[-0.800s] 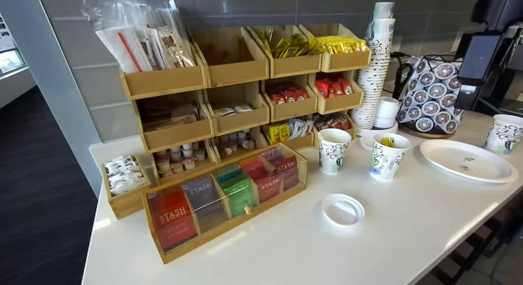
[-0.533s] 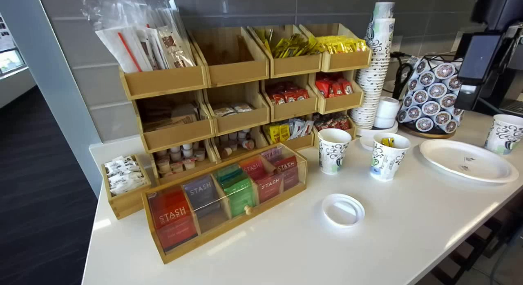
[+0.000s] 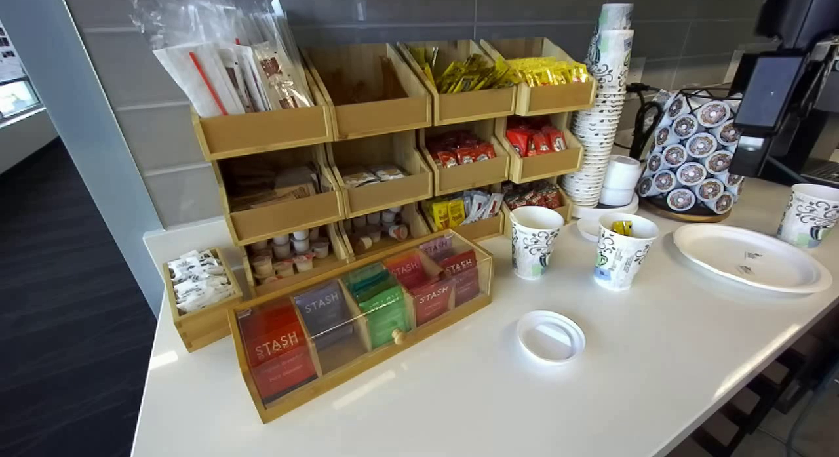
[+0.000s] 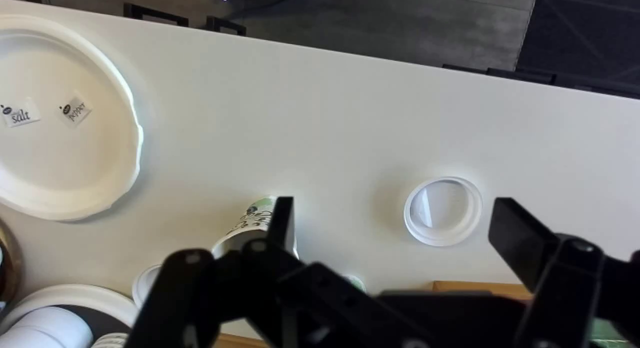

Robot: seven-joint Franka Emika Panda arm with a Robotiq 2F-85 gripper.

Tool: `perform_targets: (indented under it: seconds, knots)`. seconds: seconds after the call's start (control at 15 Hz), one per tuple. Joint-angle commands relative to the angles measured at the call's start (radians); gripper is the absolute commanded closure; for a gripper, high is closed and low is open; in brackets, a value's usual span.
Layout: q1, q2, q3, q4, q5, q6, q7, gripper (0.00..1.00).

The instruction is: Put the white packet into the cup

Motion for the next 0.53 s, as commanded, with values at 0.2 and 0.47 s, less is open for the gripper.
perform_targets:
  seconds: [0.2, 0.47]
  knots:
    - [-0.049, 0.028, -0.082, 0.023, 0.040, 0.008, -0.019, 0.00]
    - [-0.144, 0.096, -0.213, 0.013, 0.070, 0.109, -0.032, 0.00]
